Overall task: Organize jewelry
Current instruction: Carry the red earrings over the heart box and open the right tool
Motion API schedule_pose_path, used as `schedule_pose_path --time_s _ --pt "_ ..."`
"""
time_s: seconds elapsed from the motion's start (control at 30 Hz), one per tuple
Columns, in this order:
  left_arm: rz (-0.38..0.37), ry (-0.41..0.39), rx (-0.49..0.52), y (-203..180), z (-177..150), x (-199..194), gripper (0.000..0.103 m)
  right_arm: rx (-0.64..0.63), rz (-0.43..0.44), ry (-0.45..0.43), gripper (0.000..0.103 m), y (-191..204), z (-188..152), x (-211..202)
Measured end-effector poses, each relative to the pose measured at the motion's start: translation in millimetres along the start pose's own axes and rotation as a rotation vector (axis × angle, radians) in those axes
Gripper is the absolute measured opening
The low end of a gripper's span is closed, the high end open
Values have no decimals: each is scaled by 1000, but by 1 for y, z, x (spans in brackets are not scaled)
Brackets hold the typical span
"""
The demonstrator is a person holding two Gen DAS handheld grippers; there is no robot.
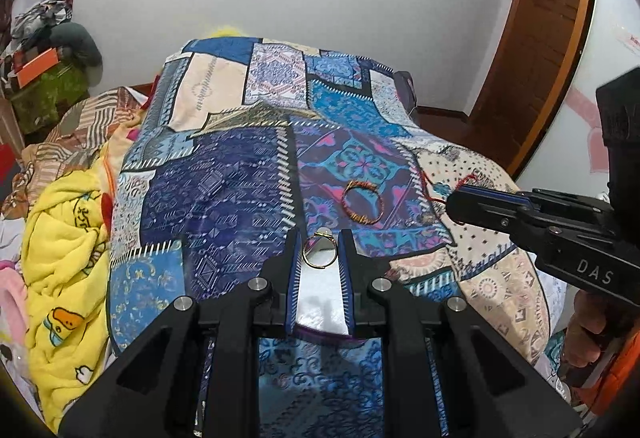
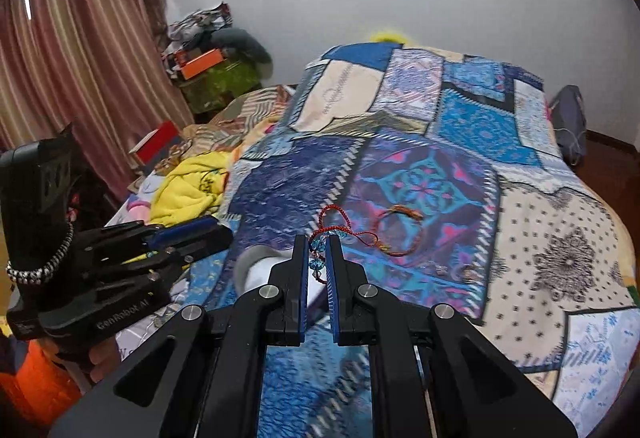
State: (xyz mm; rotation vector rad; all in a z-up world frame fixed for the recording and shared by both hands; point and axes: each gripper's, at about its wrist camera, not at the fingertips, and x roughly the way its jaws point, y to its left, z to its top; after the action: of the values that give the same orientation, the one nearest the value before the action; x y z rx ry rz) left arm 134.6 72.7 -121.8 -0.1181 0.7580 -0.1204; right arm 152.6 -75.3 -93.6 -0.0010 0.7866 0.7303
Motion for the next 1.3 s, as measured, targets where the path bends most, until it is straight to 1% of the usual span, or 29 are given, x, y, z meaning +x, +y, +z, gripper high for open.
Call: schedule_pose_path --time_s 0.17,0.33,0.4,0.7,0.93,1.13,1.27,1.3 --pt "-1 30 -2 9 -10 7 17 -19 43 43 7 12 3 20" --pt "-17 55 -23 18 -16 16 17 -34 62 96 7 19 1 41" --pt "-27 66 -29 20 -17 19 17 -34 65 125 7 20 -3 51" --pt "-48 114 -22 22 -25 34 17 12 64 201 7 12 -18 74" --pt "-43 131 -34 23 -24 43 17 -2 50 214 7 13 -19 80" --pt "-37 131 -34 23 -25 42 17 -29 34 210 7 16 -19 82" --pt "-19 130 -41 27 -24 39 17 -52 1 201 8 18 -19 81" --pt "-15 129 -46 28 -24 38 17 -60 -7 199 10 19 -19 80"
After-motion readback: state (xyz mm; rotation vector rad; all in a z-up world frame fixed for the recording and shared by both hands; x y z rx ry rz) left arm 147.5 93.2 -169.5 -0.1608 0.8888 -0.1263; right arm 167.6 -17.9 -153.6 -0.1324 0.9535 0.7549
